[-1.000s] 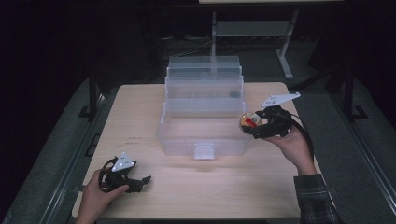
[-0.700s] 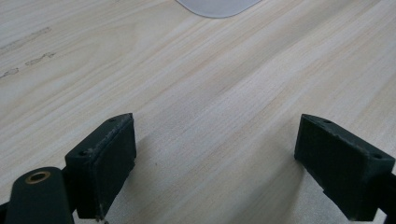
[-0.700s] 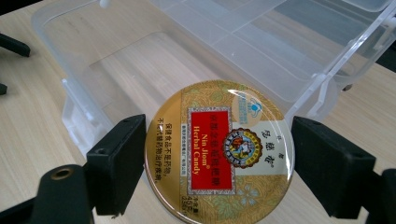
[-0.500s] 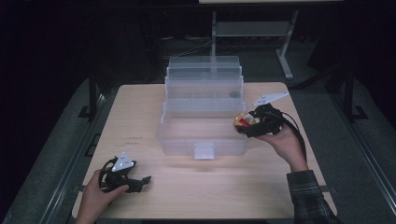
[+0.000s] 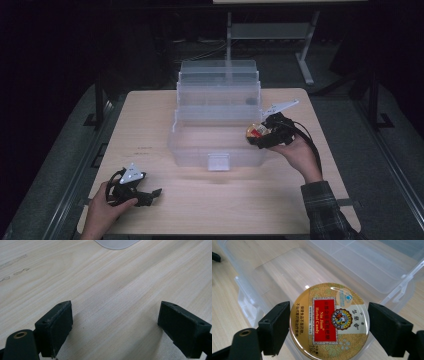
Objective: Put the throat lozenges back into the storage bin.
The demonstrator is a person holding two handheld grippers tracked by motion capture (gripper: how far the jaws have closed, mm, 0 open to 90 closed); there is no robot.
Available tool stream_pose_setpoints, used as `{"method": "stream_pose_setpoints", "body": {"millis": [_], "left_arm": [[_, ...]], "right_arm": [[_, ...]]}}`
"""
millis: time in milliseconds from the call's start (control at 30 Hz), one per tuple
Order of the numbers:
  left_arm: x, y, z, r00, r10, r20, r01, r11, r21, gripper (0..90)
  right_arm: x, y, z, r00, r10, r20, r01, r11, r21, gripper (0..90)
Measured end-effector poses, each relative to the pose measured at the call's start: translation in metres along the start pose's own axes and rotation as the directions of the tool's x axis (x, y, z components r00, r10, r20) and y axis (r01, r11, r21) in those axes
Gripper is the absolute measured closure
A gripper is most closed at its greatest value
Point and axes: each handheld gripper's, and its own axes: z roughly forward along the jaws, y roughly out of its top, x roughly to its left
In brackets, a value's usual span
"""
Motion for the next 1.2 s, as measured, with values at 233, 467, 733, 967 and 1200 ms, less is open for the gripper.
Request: {"method": "stream_pose_setpoints", "body": {"millis": [233,467,733,967,1200], "left_arm": [[0.000,0.000,0.000,1.0000,0.000,0.000,0.000,1.0000,0.000,11.7],[0.000,0.000,0.000,1.0000,0.000,0.000,0.000,1.0000,0.000,11.7],[0.000,0.000,0.000,1.0000,0.000,0.000,0.000,1.0000,0.000,11.7],[0.000,0.000,0.000,1.0000,0.000,0.000,0.000,1.0000,0.000,11.7],[0.000,0.000,0.000,1.0000,0.000,0.000,0.000,1.0000,0.000,11.7]], "right_arm": [[0.000,-0.001,0.006,1.0000,-0.002,-0.001,0.002,1.000,0.015,20.0],[0.000,-0.003,0.009,1.0000,0.000,-0.004,0.000,1.000,0.031,20.0],[0.000,-0.004,0.010,1.0000,-0.001,-0.005,0.001,0.999,0.039,19.9],[0.000,-0.004,0.011,0.9999,-0.001,-0.014,0.002,0.999,0.039,21.6],[-0.002,-0.005,0.006,1.0000,0.003,-0.010,-0.002,1.000,0.031,22.0]]}}
